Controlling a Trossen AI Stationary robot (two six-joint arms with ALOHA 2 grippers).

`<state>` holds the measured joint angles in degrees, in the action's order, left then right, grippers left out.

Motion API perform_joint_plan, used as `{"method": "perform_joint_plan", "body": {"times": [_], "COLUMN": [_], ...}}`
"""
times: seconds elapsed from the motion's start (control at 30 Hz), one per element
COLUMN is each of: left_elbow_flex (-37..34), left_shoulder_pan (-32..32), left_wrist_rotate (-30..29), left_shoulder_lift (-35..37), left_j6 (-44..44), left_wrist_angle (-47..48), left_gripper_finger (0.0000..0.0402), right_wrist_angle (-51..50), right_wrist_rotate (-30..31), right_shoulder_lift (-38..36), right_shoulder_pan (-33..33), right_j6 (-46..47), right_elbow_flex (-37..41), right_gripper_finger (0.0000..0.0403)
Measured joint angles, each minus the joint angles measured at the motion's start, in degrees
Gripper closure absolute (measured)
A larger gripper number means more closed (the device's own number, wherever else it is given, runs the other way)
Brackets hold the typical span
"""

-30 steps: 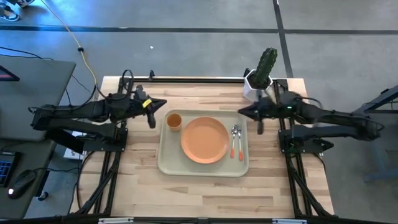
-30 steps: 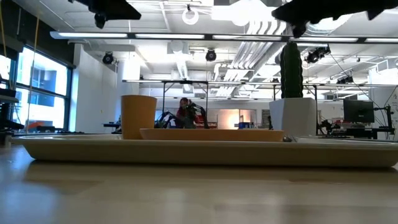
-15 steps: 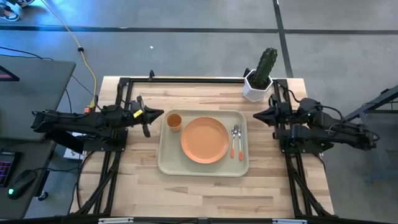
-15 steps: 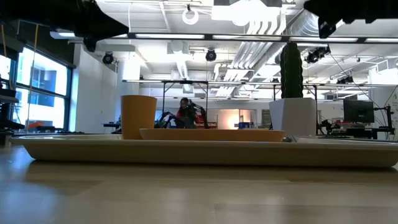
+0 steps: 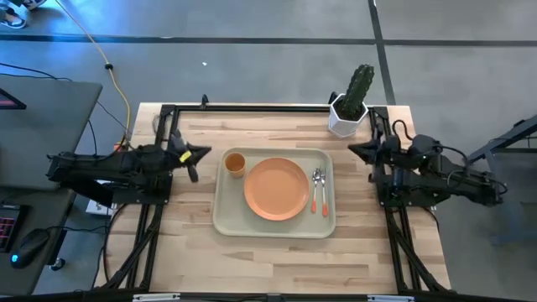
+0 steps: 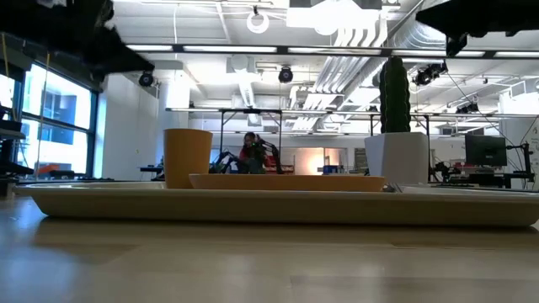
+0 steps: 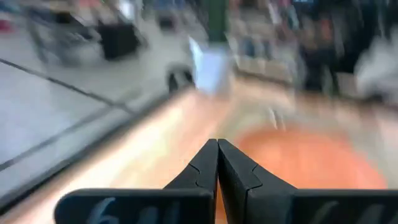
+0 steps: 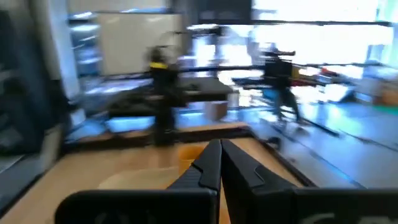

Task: Pick and place plate/cup/fork/spoon on tray
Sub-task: Return to Home Position

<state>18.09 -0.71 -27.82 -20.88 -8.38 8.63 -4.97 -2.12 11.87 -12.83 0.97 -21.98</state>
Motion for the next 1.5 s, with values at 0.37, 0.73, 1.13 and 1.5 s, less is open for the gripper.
{"method": "perform_joint_plan", "body": {"times": [0.37, 0.73, 1.13, 1.5], "left_elbow_flex": [-0.09, -0.04, -7.57, -15.47], "left_shoulder_pan": [-0.99, -0.83, -0.9, -0.92], "left_wrist_rotate": [8.56, 10.37, 18.96, 21.61], "left_shoulder_lift": [1.59, 13.91, 20.67, 20.72], "left_j6": [3.42, 5.21, 5.94, 4.26], "left_wrist_angle": [-0.01, 2.46, 1.9, -7.63], "left_gripper_finger": [0.0401, 0.0401, 0.0401, 0.0401], "right_wrist_angle": [-8.07, -7.22, 9.81, 8.22], "right_wrist_rotate": [-12.15, -11.87, -19.83, -25.62], "right_shoulder_lift": [-2.57, -4.91, -4.9, -8.52], "right_shoulder_pan": [0.25, 0.25, 0.25, 0.58], "right_j6": [0.13, -0.82, 12.92, 7.56], "right_elbow_flex": [1.44, 3.99, 17.64, 17.9], "right_gripper_finger": [0.0403, 0.0403, 0.0403, 0.0403]}}
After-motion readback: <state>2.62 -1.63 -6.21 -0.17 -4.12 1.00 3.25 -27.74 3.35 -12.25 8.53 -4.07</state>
